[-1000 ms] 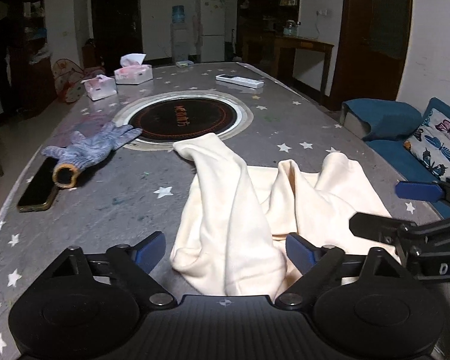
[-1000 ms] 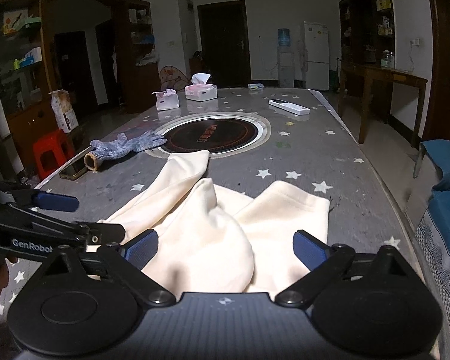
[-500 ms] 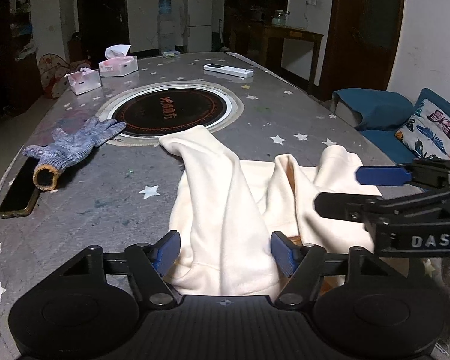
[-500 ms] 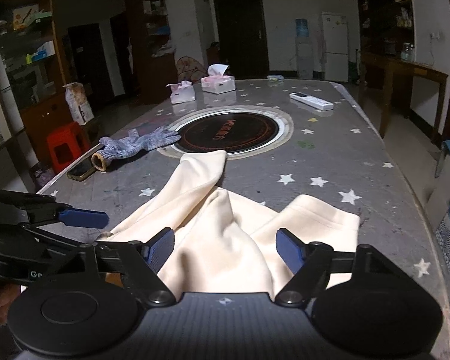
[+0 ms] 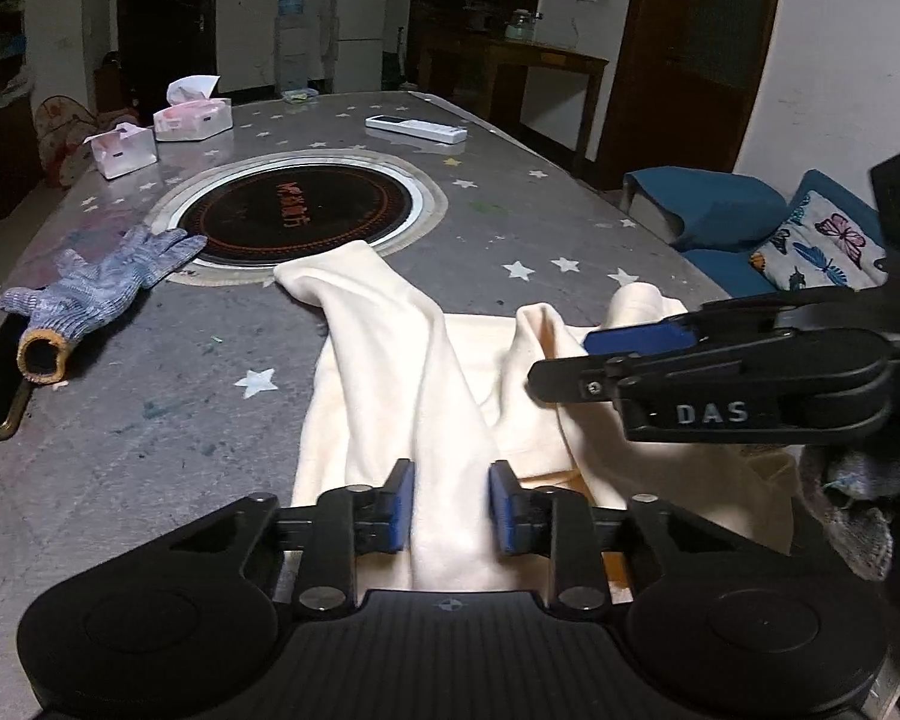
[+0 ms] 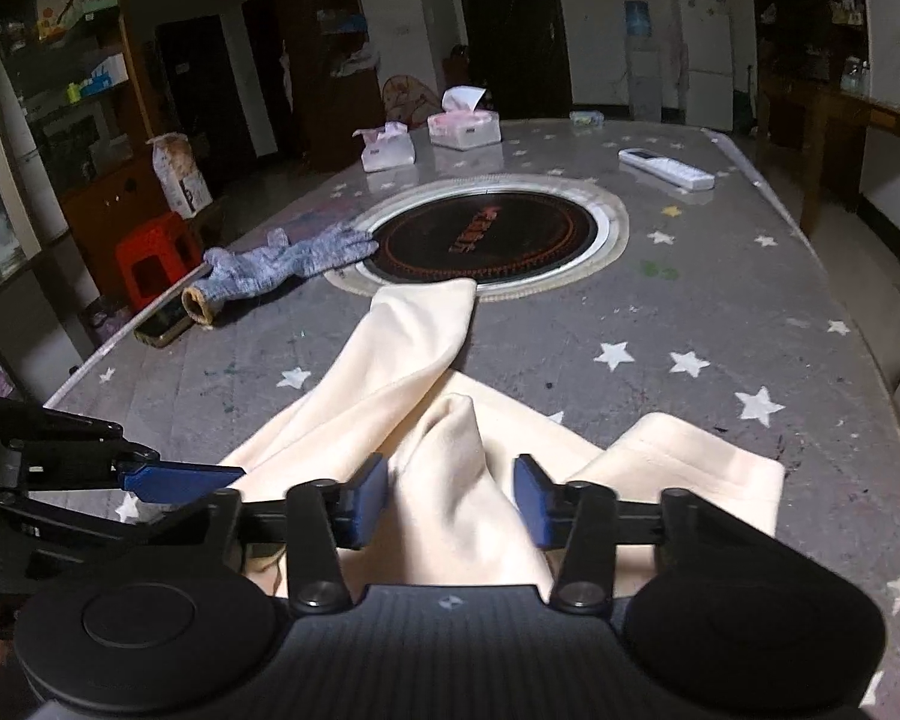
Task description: Fold clothes
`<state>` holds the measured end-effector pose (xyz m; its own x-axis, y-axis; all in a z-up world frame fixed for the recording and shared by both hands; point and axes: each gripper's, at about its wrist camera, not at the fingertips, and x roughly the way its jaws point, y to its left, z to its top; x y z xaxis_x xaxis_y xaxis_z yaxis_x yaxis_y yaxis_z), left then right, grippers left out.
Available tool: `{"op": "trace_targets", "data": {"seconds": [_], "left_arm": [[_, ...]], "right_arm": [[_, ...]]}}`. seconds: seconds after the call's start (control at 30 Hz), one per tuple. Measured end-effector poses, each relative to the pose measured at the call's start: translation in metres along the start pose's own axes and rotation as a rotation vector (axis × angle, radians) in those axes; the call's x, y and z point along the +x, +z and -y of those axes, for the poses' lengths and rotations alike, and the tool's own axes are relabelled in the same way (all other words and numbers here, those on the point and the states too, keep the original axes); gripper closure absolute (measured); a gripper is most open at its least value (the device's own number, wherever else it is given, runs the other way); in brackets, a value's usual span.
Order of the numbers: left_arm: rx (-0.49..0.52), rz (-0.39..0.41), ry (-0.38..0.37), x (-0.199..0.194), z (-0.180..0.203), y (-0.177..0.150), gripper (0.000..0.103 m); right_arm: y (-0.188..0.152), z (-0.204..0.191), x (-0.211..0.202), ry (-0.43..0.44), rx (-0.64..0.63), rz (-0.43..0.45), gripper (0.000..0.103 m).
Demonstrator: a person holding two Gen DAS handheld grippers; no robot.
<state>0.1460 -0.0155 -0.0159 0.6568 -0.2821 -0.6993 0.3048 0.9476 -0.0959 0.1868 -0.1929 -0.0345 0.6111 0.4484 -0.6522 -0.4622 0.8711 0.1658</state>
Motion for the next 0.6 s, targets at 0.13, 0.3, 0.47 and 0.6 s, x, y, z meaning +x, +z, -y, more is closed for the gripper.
{"op": "trace_targets", "data": {"seconds": [0.13,0.3,0.47,0.6], "left_arm": [[0.001,0.011,-0.016,-0.003,0.0,0.0,0.091],[-0.007,0.027,-0.014,-0.009,-0.002,0.0,0.094],[-0.02,0.049,-0.004,-0.021,-0.002,-0.002,0.095],[-0.021,0.071,0.005,-0.034,-0.002,-0.004,0.095]], "right_arm": [[-0.002,0.003,0.003,0.0,0.004,-0.007,0.083],[-0.004,0.009,-0.012,-0.031,0.018,0.027,0.094],[-0.008,0.015,-0.039,-0.064,0.022,0.084,0.097],[-0.015,0.021,-0.066,-0.091,0.036,0.133,0.098]]}}
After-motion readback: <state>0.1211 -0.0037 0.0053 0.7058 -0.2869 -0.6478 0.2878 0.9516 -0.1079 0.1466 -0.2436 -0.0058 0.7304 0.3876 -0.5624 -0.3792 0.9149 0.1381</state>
